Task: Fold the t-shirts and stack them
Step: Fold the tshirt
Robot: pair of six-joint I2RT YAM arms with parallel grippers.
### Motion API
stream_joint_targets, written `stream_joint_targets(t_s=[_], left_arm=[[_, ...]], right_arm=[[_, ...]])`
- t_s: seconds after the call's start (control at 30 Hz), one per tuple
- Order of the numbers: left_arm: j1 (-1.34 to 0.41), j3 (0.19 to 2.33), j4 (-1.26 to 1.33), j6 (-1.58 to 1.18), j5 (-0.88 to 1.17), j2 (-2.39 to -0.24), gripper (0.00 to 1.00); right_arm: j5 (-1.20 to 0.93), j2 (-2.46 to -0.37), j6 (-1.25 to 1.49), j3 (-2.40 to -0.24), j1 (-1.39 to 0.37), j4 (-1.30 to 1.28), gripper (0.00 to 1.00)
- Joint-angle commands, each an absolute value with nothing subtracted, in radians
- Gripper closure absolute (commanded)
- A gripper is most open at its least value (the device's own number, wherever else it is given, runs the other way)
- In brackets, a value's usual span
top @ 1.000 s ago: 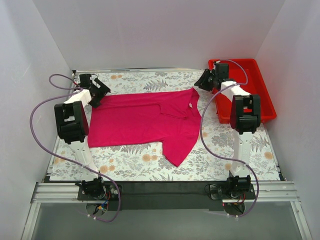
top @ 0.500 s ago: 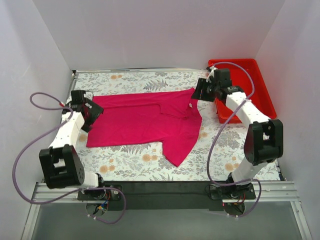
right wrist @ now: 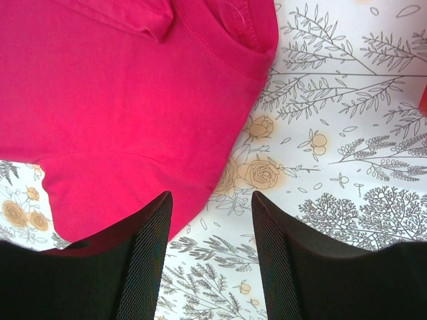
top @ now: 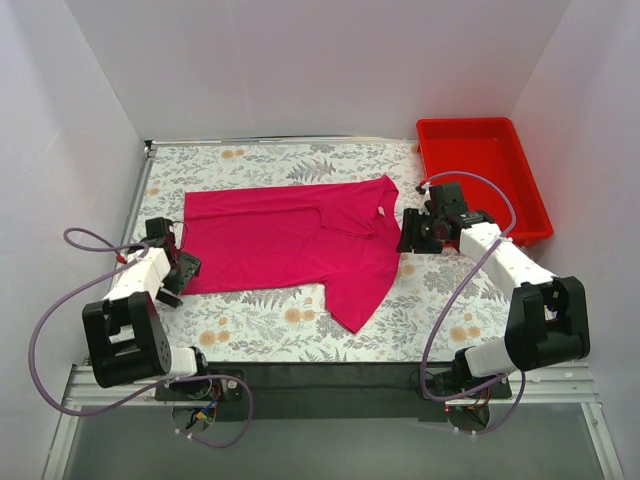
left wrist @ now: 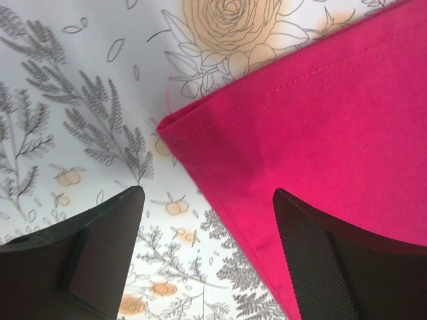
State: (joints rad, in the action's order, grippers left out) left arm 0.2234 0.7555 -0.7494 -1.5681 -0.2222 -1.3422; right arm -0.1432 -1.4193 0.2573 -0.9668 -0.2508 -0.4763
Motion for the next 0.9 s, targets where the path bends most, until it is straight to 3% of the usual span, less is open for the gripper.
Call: stream_joint_targets(t_s=[0.0,0.2,0.33,0.43,0.6,0.87], left_arm=[[0.227,0.736,-0.655,-1.58,-0.238,-1.376,0.29],[0.227,0.716,-0.586,-1.566,-0.224,-1.413,0.35],[0.227,0.696,-0.563,-1.549,-0.227,-1.451,0.45],[0.227,0.692,-0.557,-1.537,-0.213,-1.465,0.6],[0.227,0.706,-0.578,-1.505,-0.207,-1.436,0.98],[0.227,0.7,-0.584,-1.47,-0.202,-1.382,1.0]], right_arm=[[-0.13,-1.396,0.239,-0.956,-0.255,-0.476,0.52],[-0.118,-1.408,0.239,-0.942,-0.278,-0.485,0.52],[-0.103,-1.448,0.256,-0.945,-0.305,-0.489,0.52],[-0.078,-1.476,0.281,-0.957,-0.321,-0.495,0.52],[-0.058,-1.525,0.336,-0.965,-0.339,-0.505,0.53],[-0.083,-1.566,0.429,-0.931,-0.344,-0.48,0.57]])
